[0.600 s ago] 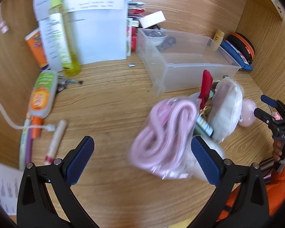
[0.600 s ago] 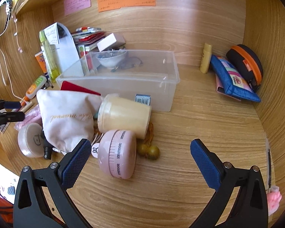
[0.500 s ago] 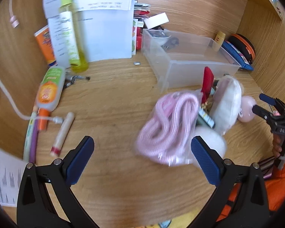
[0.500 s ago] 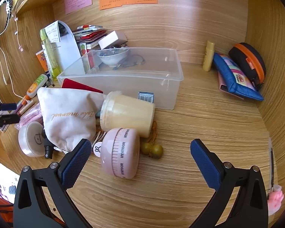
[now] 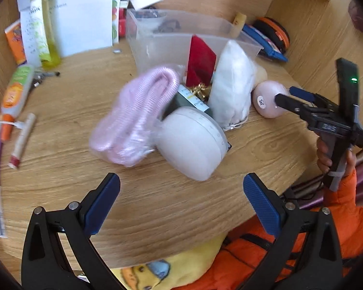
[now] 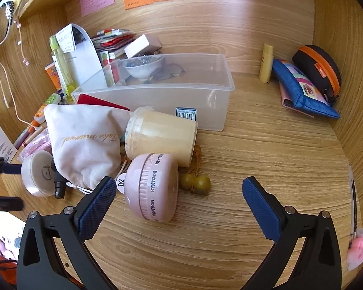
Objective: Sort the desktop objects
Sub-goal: 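Grasp the frosted white round container with the left gripper while the right grasps the pink round device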
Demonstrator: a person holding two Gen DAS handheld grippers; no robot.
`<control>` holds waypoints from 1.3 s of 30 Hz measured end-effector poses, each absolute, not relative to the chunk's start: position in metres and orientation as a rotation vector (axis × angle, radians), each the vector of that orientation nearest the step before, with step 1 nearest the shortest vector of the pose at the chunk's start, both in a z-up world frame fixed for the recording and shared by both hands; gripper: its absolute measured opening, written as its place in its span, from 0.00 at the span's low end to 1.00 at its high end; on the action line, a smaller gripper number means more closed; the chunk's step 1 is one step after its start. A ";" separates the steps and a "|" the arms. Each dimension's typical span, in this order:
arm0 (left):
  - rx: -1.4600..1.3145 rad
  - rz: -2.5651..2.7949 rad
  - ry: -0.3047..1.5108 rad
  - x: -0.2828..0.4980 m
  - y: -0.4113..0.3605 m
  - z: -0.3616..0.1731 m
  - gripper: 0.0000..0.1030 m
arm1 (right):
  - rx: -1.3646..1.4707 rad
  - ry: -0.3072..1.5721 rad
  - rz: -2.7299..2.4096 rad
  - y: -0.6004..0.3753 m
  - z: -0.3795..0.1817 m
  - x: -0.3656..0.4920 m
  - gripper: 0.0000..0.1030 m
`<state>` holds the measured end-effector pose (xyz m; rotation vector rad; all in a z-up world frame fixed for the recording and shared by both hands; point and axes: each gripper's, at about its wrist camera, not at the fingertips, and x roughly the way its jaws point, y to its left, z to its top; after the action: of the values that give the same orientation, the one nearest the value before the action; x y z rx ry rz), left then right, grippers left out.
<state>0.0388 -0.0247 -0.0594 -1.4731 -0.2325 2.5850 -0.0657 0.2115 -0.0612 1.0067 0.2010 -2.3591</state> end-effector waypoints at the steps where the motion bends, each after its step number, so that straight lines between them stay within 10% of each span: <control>1: -1.471 2.593 -0.239 0.037 -0.022 -0.061 1.00 | 1.002 0.194 -2.352 0.213 -0.061 -0.066 0.98; 16: -1.475 2.728 -0.324 0.010 -0.010 -0.080 1.00 | 1.041 0.215 -2.219 0.193 -0.081 -0.069 0.85; 21: -1.459 2.758 -0.240 0.006 -0.001 -0.080 0.69 | 1.019 0.319 -2.240 0.180 -0.084 -0.061 0.84; 30: -1.423 2.780 -0.263 0.011 -0.004 -0.079 0.61 | 1.031 0.324 -2.246 0.181 -0.088 -0.060 0.39; 39: -1.313 2.860 -0.193 0.020 0.001 -0.057 0.61 | 0.976 0.271 -2.227 0.192 -0.076 -0.054 0.39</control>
<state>0.0203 0.0014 -0.0571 -1.3131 -0.1930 2.8596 -0.0540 0.1919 -0.0760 0.9762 0.2715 -2.2273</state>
